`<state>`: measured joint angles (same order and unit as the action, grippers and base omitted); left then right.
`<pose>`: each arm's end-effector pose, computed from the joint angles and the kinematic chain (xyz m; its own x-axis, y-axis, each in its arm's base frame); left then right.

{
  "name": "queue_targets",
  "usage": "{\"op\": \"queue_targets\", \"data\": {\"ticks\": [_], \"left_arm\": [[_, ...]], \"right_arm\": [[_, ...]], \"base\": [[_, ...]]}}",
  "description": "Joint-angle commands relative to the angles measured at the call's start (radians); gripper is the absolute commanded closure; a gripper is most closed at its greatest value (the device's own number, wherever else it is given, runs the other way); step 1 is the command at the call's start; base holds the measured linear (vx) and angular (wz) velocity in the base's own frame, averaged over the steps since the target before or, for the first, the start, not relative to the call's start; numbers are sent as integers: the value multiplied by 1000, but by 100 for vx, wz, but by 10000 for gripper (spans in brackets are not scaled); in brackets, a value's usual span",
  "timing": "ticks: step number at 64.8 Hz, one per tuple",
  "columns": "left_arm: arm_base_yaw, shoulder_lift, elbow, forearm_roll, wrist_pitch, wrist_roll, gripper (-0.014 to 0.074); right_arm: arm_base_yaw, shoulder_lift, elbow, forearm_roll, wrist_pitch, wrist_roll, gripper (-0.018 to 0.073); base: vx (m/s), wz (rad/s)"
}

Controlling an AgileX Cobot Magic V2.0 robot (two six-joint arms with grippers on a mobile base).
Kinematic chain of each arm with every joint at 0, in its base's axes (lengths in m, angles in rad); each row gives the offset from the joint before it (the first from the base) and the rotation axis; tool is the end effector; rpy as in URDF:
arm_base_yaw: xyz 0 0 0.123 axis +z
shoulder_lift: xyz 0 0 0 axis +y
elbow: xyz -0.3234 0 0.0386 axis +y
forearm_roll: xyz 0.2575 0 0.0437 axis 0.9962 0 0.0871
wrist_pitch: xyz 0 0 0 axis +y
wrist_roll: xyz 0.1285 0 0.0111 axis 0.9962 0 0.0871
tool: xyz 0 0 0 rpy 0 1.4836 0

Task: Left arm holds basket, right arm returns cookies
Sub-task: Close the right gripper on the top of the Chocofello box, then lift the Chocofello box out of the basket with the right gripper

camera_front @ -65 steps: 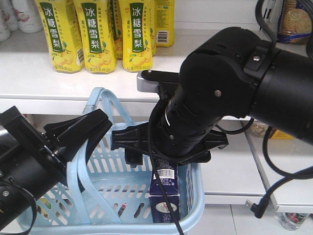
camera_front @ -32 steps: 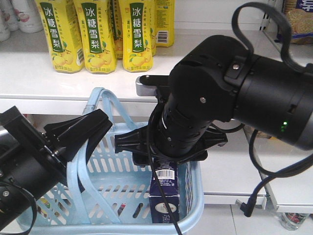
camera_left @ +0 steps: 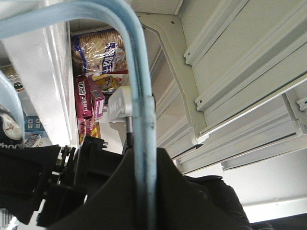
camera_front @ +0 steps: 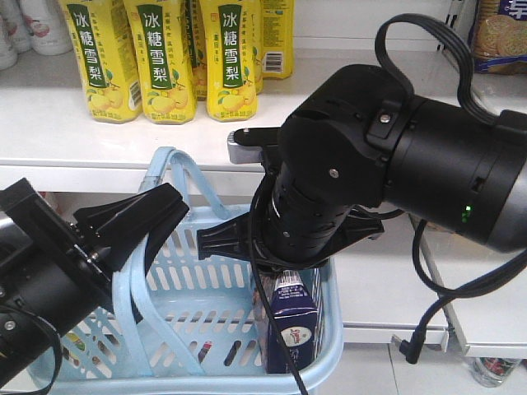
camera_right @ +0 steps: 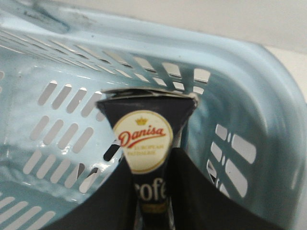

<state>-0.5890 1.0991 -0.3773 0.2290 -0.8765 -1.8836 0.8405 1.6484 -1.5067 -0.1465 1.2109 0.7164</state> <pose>0.1815 -0.1483 0.3200 -0.7099 -0.6939 0.1207 0.0732 -0.2431 -0.9672 0.2555 0.2589 0.3276 -0.9383 -0.1321 -0.3196 -0.1673 0.9822 0.0850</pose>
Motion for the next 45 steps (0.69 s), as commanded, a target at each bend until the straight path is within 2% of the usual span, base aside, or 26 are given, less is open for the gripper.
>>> {"op": "queue_targets", "data": {"ticks": [1, 45], "left_arm": [[12, -18, -34, -97, -99, 31, 596], [12, -18, -34, -97, -99, 31, 596]], "right_arm": [[1, -37, -31, -29, -23, -34, 571], [1, -162, -31, 84, 13, -36, 565]], "base": [[0, 0], [0, 0]]}}
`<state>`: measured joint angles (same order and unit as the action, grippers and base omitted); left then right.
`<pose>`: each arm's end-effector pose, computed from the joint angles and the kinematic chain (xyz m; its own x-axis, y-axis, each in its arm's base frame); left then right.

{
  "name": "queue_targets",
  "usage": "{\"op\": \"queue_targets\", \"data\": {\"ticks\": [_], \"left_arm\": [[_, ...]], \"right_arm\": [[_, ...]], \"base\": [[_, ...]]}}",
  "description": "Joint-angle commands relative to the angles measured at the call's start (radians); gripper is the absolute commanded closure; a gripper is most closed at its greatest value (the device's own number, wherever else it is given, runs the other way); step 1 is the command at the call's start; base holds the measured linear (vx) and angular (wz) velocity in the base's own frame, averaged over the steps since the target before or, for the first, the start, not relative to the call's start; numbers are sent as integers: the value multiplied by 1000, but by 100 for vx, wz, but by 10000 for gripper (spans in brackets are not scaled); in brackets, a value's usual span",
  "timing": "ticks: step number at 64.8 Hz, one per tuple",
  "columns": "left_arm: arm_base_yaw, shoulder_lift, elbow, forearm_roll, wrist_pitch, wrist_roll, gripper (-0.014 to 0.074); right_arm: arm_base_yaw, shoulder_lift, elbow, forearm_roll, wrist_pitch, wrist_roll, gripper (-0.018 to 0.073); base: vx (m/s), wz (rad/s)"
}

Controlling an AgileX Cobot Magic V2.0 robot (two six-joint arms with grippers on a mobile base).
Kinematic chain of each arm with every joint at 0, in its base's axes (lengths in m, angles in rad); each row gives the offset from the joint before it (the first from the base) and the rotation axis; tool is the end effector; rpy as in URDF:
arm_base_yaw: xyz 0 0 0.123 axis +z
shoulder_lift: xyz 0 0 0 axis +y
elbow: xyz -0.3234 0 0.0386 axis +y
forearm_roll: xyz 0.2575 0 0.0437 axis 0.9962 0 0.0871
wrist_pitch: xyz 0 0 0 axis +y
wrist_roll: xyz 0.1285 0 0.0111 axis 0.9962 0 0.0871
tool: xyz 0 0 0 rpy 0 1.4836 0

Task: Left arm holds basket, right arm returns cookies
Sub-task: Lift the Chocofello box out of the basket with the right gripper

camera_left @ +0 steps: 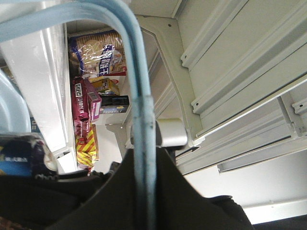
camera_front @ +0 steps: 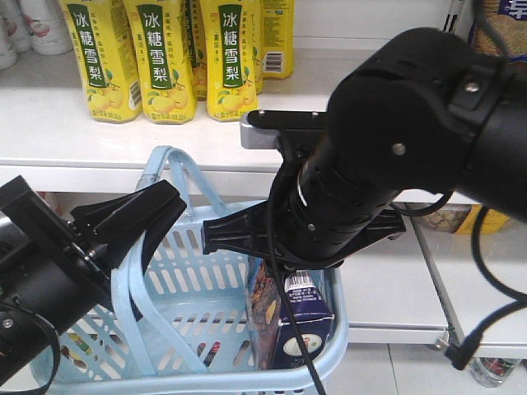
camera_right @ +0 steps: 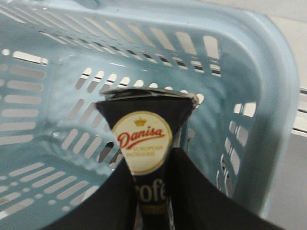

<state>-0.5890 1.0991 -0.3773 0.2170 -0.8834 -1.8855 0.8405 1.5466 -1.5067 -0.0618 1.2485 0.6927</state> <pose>0.1820 -0.1474 0.3210 -0.7059 -0.6960 0.1314 0.0731 -0.2561 -0.9639 0.2299 0.2455 0.3605 -0.9411 -0.1180 -0.3169 -0.1827 0.9660 0.1828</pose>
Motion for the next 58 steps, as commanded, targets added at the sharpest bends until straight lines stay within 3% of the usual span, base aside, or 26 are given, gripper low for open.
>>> {"op": "queue_targets", "data": {"ticks": [1, 34, 58], "left_arm": [[12, -18, -34, -85, -92, 33, 596], [12, -18, -34, -85, -92, 33, 596], [12, -18, -34, -85, -92, 33, 596]], "right_arm": [[1, -63, -31, 0, -25, -12, 565], [1, -202, -31, 18, -35, -4, 565], [-2, -299, -31, 35, -115, 1, 565]], "base": [[0, 0], [0, 0], [0, 0]]}}
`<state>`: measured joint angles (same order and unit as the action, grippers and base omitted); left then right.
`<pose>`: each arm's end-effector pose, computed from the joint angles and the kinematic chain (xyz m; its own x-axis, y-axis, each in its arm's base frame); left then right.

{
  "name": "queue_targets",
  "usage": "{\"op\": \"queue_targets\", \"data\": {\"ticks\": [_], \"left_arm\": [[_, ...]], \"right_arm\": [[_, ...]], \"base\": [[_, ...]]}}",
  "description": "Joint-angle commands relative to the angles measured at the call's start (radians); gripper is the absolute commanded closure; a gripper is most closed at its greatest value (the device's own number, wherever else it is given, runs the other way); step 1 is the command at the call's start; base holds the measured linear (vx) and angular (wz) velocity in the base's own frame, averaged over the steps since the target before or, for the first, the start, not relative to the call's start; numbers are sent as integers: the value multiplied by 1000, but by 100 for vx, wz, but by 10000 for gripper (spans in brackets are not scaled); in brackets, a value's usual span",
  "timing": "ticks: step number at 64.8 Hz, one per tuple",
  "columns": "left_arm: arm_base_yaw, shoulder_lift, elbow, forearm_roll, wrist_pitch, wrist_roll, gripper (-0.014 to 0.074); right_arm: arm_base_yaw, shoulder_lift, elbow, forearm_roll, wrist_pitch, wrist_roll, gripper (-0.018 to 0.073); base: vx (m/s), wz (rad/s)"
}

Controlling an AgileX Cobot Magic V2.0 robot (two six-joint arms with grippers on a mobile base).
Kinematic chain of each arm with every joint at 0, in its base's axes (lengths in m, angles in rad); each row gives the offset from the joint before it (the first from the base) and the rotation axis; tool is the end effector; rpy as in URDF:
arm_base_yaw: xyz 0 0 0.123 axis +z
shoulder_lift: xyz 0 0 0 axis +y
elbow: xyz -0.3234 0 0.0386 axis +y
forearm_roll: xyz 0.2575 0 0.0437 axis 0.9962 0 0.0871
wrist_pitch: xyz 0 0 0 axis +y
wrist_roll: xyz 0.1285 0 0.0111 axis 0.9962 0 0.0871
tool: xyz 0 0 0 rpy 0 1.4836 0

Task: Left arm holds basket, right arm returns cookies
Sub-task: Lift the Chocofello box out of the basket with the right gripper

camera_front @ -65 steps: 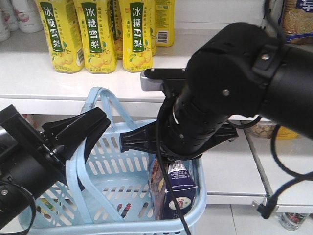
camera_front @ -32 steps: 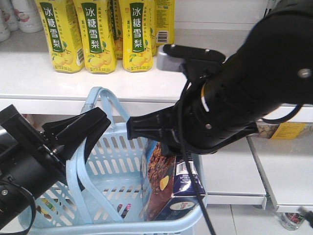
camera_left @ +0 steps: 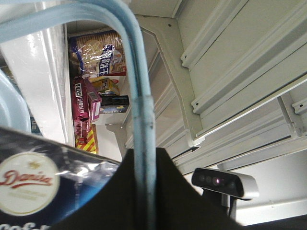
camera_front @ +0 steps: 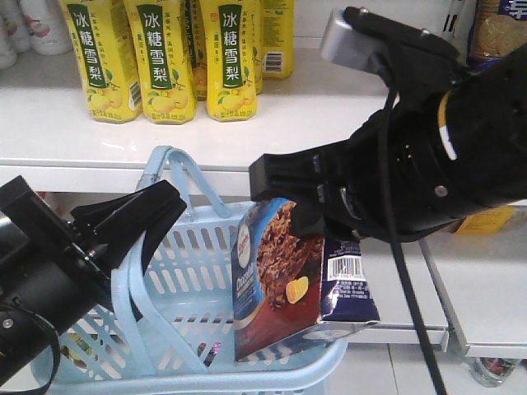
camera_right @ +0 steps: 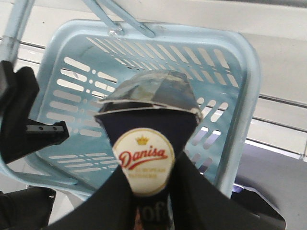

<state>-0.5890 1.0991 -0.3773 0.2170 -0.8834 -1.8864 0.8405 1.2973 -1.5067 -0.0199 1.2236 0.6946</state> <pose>0.1820 -0.1474 0.3210 -0.7060 -0.6958 0.1323 0.0724 -0.2567 -0.9638 0.1819 0.1995 0.4379 -0.8803 -0.0316 -0.4733 -0.2310 0.9000 0.3695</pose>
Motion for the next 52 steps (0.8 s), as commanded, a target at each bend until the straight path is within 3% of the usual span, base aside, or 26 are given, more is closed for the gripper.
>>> {"op": "queue_targets", "data": {"ticks": [1, 31, 52], "left_arm": [[12, -18, -34, -85, -92, 34, 596], [12, -18, -34, -85, -92, 34, 596], [12, -18, -34, -85, -92, 34, 596]], "right_arm": [[-2, -53, -31, -6, -93, 1, 565], [-2, -184, -31, -32, -195, 22, 565], [-2, -267, -31, -233, -272, 61, 565]], "base": [[0, 0], [0, 0], [0, 0]]}}
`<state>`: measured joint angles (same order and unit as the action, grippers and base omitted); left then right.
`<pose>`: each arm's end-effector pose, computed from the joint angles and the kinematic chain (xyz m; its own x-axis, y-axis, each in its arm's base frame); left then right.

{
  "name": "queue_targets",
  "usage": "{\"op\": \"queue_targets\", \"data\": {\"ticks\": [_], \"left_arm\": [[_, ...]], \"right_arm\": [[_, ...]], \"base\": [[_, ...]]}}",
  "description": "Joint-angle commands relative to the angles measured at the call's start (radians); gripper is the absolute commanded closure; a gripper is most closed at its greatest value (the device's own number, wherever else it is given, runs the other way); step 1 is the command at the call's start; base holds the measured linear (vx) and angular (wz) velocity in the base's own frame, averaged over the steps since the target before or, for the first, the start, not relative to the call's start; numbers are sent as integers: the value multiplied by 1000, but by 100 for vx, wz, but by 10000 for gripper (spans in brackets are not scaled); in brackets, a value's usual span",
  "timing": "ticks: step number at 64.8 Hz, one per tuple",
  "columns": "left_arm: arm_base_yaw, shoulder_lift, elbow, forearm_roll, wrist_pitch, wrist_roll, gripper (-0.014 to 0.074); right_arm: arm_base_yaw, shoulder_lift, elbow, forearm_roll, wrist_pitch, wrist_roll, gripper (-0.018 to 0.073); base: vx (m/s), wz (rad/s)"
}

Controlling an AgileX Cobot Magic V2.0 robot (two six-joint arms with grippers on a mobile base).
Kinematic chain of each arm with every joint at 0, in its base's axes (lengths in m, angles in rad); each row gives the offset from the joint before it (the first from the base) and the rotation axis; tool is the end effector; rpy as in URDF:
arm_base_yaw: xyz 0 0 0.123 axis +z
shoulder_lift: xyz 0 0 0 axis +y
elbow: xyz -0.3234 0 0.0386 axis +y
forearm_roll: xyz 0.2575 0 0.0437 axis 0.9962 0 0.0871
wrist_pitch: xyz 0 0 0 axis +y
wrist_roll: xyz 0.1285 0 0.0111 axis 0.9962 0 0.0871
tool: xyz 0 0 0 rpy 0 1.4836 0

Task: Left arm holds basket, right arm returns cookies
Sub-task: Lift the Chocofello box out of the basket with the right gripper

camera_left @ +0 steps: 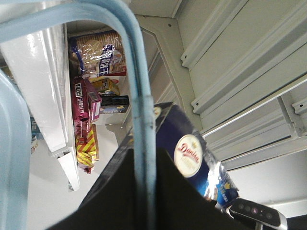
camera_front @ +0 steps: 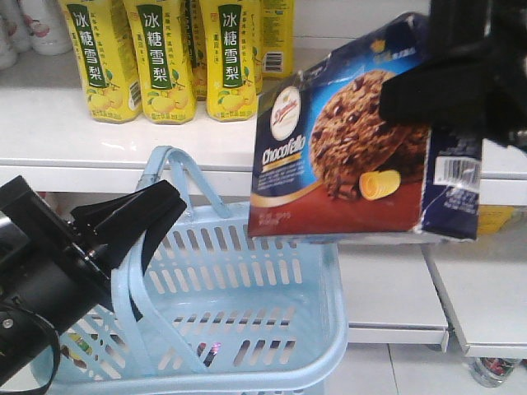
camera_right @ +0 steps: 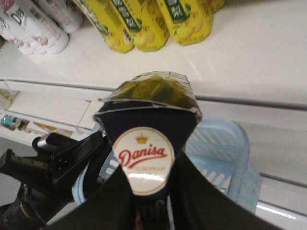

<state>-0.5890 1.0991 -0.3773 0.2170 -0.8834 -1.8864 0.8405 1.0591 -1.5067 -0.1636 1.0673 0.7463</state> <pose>0.1820 -0.1474 0.3210 -0.7060 -0.6958 0.1323 0.0724 -0.2567 -0.9638 0.1463 0.1358 0.5104 -0.6687 0.1709 -0.7236 -0.3073 0.8227 0.4783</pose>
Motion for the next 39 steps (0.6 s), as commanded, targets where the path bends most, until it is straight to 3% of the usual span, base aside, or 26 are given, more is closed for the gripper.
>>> {"op": "queue_targets", "data": {"ticks": [1, 23, 39], "left_arm": [[12, -18, -34, -85, -92, 34, 596], [12, -18, -34, -85, -92, 34, 596], [12, -18, -34, -85, -92, 34, 596]], "right_arm": [[-2, -30, -31, -110, -118, 14, 565], [-2, -48, -31, -517, -159, 51, 565], [-4, -17, -28, -760, -163, 98, 565]], "base": [[0, 0], [0, 0], [0, 0]]}}
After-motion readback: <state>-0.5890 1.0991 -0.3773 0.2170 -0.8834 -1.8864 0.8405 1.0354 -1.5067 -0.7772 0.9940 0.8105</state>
